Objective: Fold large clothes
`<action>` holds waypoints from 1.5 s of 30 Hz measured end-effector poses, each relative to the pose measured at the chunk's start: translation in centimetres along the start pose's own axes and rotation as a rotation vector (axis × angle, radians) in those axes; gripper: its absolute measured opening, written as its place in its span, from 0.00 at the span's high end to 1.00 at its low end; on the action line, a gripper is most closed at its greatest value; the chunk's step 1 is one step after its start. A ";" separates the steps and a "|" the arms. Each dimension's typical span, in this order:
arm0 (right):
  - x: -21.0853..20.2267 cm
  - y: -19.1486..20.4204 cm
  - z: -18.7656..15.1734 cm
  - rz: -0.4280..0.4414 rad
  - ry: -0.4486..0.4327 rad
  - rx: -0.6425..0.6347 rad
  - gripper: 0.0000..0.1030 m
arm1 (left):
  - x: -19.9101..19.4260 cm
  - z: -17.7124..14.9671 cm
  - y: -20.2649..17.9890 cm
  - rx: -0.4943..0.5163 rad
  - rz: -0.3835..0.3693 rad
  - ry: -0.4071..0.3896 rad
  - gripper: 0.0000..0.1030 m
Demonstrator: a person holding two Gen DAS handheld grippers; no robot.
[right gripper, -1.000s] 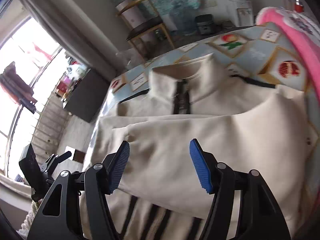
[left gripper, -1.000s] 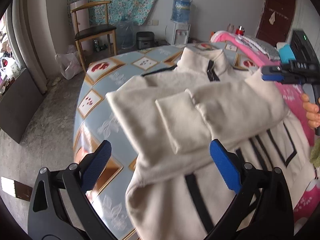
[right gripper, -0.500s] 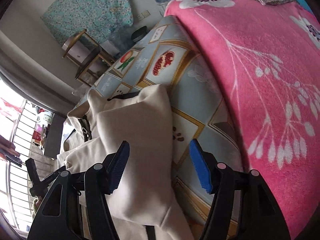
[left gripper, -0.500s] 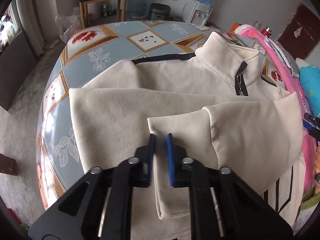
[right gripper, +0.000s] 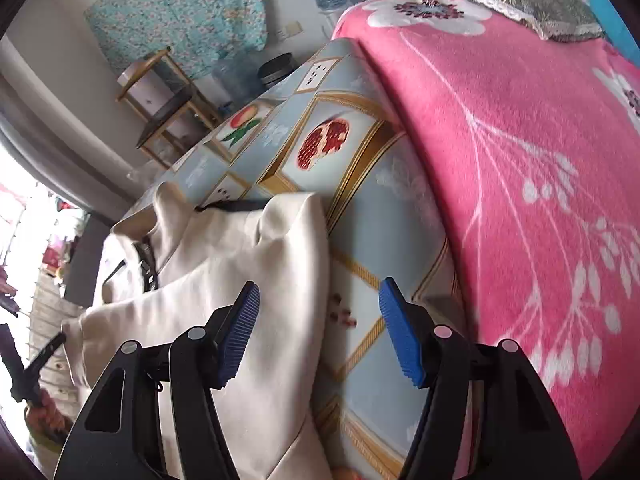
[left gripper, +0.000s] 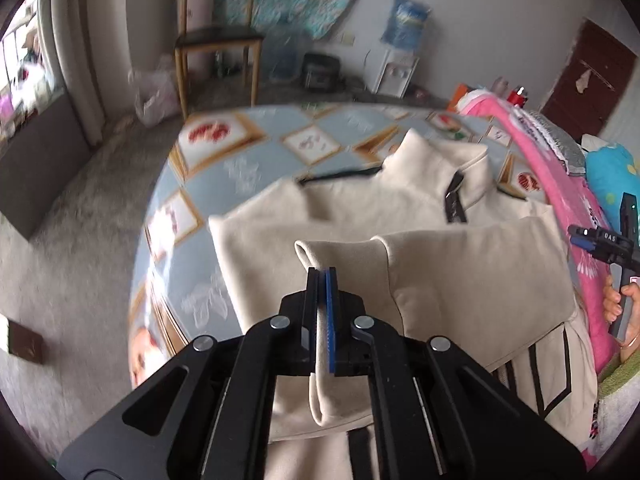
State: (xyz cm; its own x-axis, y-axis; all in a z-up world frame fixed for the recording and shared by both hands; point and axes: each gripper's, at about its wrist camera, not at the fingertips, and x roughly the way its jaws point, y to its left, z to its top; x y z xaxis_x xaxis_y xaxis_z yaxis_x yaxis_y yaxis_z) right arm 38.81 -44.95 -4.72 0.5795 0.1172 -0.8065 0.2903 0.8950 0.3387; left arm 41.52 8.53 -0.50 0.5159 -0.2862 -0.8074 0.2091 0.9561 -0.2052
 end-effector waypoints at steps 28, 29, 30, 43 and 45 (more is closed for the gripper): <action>-2.7 3.3 0.0 -0.104 -0.145 -0.174 0.59 | 0.4 -1.6 3.7 -0.049 0.023 -0.089 0.93; -3.4 4.4 -0.9 -0.066 -0.133 -0.219 0.53 | 0.1 -1.6 3.3 -0.038 0.009 -0.090 0.93; -3.9 5.7 -2.2 -0.027 -0.111 -0.274 0.51 | -0.1 -1.8 2.6 -0.014 -0.009 -0.084 0.93; -3.0 9.2 -11.6 -0.099 0.104 -0.454 0.51 | 1.1 -5.7 -1.6 0.115 0.000 0.056 0.86; -4.6 9.7 -12.8 -0.091 0.091 -0.443 0.50 | -0.4 -6.2 -1.9 0.139 0.008 0.045 0.79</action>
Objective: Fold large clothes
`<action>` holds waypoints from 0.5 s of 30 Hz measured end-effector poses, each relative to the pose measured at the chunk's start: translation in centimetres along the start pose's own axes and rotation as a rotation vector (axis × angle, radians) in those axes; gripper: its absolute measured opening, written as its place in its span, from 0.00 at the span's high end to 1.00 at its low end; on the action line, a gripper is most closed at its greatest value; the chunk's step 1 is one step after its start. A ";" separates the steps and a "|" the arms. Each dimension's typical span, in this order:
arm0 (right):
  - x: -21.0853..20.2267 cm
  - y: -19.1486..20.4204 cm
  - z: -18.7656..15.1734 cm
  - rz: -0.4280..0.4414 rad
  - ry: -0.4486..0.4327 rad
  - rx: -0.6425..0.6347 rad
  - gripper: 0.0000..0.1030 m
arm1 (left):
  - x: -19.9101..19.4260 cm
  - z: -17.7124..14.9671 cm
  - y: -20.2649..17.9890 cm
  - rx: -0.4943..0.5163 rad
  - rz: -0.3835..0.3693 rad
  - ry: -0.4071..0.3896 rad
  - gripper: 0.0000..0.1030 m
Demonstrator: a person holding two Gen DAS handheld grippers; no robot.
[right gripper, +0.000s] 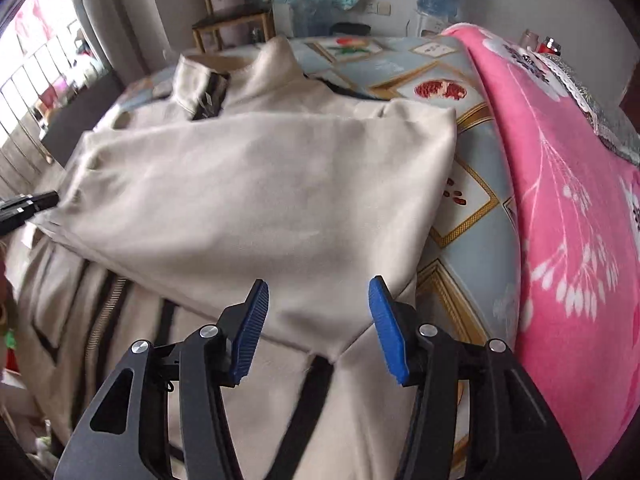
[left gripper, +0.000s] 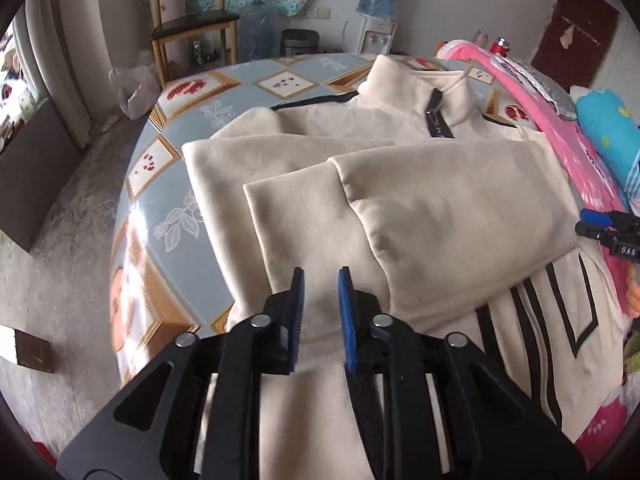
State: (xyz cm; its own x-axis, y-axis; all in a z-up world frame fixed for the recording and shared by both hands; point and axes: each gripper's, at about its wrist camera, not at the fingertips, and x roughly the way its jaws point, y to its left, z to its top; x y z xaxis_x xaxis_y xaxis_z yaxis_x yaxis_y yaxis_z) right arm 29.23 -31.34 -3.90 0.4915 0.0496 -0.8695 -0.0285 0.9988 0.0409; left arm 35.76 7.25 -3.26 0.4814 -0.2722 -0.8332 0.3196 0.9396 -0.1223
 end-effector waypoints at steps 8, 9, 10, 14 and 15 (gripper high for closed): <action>-1.6 6.2 -7.5 0.025 0.043 -0.017 0.49 | -3.3 -5.7 -4.3 0.121 -0.022 0.040 0.62; -1.8 7.0 -8.7 0.007 0.044 -0.030 0.49 | -3.4 -6.8 -5.2 0.153 0.001 0.053 0.62; -2.1 7.5 -9.9 0.005 0.044 -0.040 0.49 | -3.4 -8.2 -6.0 0.191 0.031 0.066 0.62; -4.0 8.1 -15.3 -0.052 0.049 -0.051 0.49 | -4.8 -13.0 -6.6 0.257 0.106 0.064 0.60; -5.2 7.8 -16.5 -0.043 0.022 -0.023 0.49 | -5.5 -14.1 -6.1 0.238 0.106 0.059 0.58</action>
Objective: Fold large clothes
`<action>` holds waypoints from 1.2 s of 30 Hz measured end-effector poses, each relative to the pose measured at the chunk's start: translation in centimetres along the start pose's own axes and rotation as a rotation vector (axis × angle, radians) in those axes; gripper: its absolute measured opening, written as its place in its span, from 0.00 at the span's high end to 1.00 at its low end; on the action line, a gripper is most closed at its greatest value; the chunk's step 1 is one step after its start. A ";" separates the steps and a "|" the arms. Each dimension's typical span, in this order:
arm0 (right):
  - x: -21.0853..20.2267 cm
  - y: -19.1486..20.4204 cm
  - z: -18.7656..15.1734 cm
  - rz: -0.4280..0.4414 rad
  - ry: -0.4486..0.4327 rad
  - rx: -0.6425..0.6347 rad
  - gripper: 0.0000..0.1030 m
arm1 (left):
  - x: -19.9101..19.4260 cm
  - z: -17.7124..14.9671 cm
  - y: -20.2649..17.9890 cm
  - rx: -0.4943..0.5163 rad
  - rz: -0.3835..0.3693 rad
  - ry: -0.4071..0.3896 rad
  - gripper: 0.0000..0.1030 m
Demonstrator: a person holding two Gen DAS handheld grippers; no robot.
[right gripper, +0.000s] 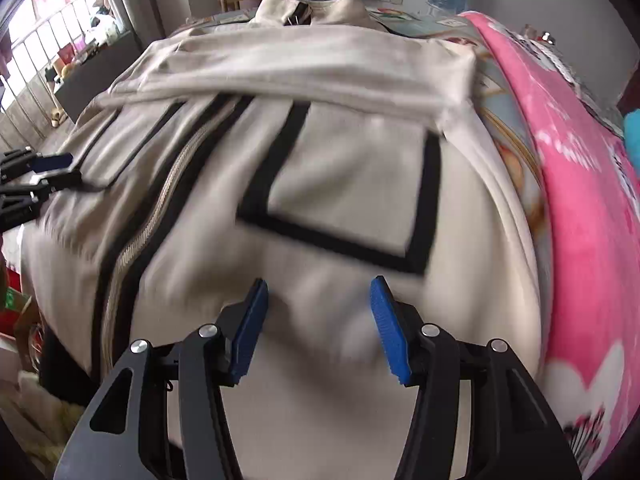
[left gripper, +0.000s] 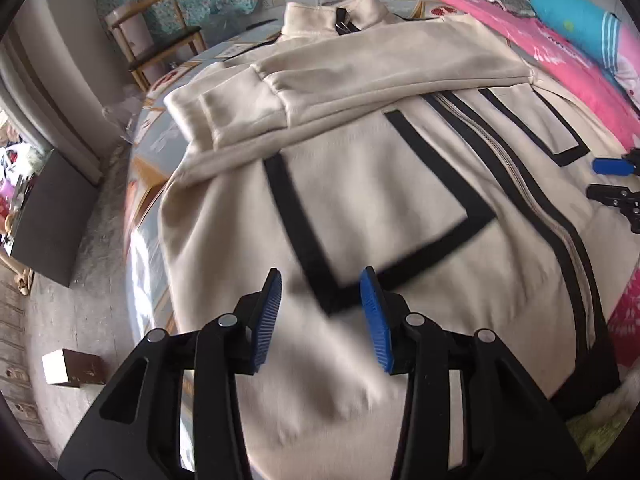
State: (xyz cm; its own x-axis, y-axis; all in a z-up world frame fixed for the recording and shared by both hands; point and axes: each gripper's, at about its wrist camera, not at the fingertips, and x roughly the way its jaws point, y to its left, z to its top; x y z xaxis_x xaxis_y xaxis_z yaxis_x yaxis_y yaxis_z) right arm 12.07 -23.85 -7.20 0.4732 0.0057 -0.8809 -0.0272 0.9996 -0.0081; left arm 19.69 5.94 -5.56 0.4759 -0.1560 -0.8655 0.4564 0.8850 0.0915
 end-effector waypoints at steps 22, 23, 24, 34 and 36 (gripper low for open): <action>-0.5 5.2 -1.8 0.097 -0.024 0.117 0.27 | -4.6 -9.8 3.8 -0.326 -0.002 0.062 0.52; -0.4 5.7 -1.8 0.069 -0.037 0.095 0.26 | -4.6 -10.0 3.7 -0.334 -0.003 0.069 0.52; -0.3 6.1 -1.7 0.048 -0.040 0.070 0.25 | -4.7 -10.2 3.6 -0.337 -0.002 0.076 0.52; -0.2 5.9 -1.8 0.062 -0.054 0.051 0.23 | -4.6 -12.1 3.1 -0.396 -0.084 0.108 0.52; -0.3 5.9 -1.7 0.062 -0.053 0.046 0.23 | -4.9 -12.3 3.1 -0.397 -0.099 0.096 0.52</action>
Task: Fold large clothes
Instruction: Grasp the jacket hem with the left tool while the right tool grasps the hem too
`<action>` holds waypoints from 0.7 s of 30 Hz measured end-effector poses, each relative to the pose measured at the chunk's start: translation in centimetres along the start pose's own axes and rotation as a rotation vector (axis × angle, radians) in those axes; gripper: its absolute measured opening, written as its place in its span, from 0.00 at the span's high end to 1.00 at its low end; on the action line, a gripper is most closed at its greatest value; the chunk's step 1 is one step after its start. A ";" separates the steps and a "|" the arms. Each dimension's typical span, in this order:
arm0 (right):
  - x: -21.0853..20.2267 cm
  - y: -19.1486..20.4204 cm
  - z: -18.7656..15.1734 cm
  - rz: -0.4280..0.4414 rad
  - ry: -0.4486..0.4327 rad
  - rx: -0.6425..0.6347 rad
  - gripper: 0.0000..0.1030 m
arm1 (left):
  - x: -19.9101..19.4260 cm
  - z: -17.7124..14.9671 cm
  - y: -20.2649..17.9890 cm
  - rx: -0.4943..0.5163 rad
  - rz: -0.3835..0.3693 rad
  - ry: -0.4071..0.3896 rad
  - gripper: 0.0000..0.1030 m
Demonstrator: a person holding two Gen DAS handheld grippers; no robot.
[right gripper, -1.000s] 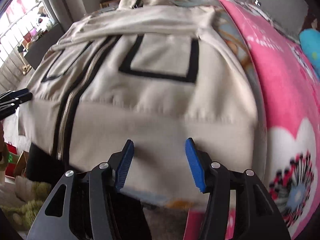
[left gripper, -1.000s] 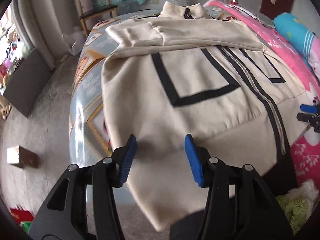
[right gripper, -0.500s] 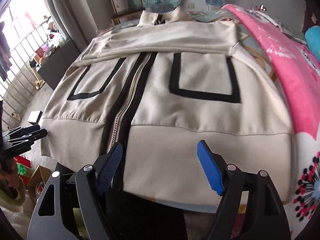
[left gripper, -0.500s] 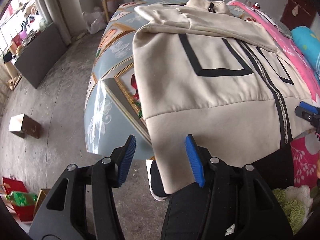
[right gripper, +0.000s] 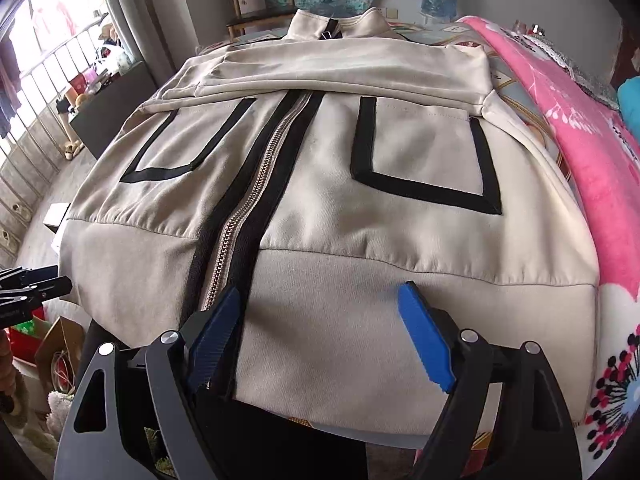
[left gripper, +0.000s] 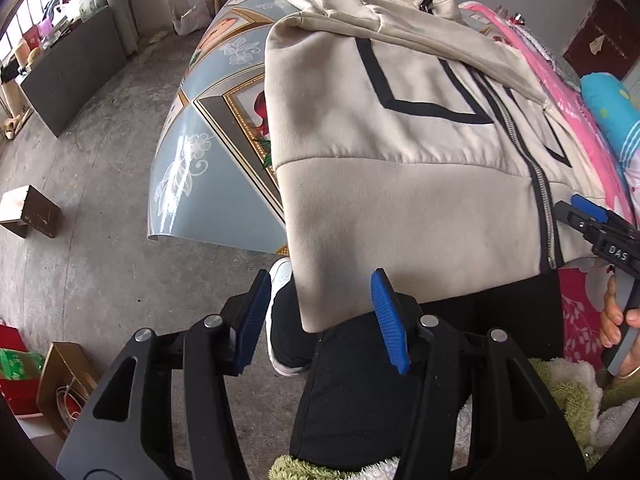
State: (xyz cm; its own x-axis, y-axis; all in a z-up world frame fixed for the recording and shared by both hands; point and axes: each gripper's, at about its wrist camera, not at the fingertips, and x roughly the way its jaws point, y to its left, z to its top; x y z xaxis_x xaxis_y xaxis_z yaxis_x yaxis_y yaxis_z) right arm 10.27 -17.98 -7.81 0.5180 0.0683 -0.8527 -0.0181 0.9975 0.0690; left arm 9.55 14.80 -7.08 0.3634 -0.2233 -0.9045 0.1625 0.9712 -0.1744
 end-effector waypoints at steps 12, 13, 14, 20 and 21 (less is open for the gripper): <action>0.0 0.1 -0.1 0.019 -0.004 -0.016 0.23 | -1.3 -1.6 1.2 -0.017 -0.094 0.014 0.52; 0.0 0.1 -0.1 0.018 -0.002 -0.020 0.22 | -1.3 -1.7 1.5 -0.039 -0.111 0.011 0.52; 0.1 0.2 -0.1 0.017 -0.001 -0.023 0.22 | -1.2 -1.7 1.7 -0.057 -0.129 0.007 0.52; 0.0 0.2 -0.1 0.013 0.005 -0.032 0.22 | -0.3 -1.6 2.4 -0.102 -0.210 -0.014 0.52; 0.1 0.2 -0.1 0.010 0.006 -0.032 0.22 | 0.0 -1.5 2.5 -0.104 -0.225 -0.013 0.52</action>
State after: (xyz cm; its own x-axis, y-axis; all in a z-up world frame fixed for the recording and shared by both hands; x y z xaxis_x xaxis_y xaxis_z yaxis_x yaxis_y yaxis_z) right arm 10.24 -17.75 -7.88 0.5125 0.0787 -0.8551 -0.0510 0.9968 0.0612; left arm 8.58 17.31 -8.10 0.3405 -0.4350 -0.8336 0.1451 0.9002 -0.4105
